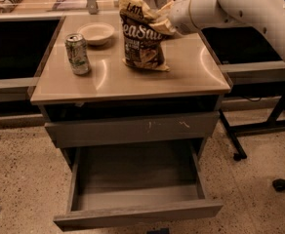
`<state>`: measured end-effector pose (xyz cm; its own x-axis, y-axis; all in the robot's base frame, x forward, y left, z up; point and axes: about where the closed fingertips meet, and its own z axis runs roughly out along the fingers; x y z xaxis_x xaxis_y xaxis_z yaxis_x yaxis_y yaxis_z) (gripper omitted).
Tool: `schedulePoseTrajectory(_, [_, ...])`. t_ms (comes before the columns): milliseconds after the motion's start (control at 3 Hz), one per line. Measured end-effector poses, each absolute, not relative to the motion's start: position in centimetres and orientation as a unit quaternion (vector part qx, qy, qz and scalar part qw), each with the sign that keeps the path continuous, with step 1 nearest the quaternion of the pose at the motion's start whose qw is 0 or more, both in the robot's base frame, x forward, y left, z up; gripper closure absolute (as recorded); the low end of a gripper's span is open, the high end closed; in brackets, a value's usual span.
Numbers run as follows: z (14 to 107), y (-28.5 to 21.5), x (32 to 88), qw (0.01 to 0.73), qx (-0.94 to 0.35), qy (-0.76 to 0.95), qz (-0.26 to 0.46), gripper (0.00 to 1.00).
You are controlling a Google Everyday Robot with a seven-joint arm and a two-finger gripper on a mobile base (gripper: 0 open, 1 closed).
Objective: Pick brown chip bag from middle drawer and place on counter
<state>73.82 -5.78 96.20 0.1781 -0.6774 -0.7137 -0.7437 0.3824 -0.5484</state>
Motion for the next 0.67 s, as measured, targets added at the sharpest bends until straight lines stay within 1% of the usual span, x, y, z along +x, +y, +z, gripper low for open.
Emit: schedulePoseTrajectory(667, [96.20, -5.77, 73.82, 0.530, -0.555, 0.640, 0.031, 0.35])
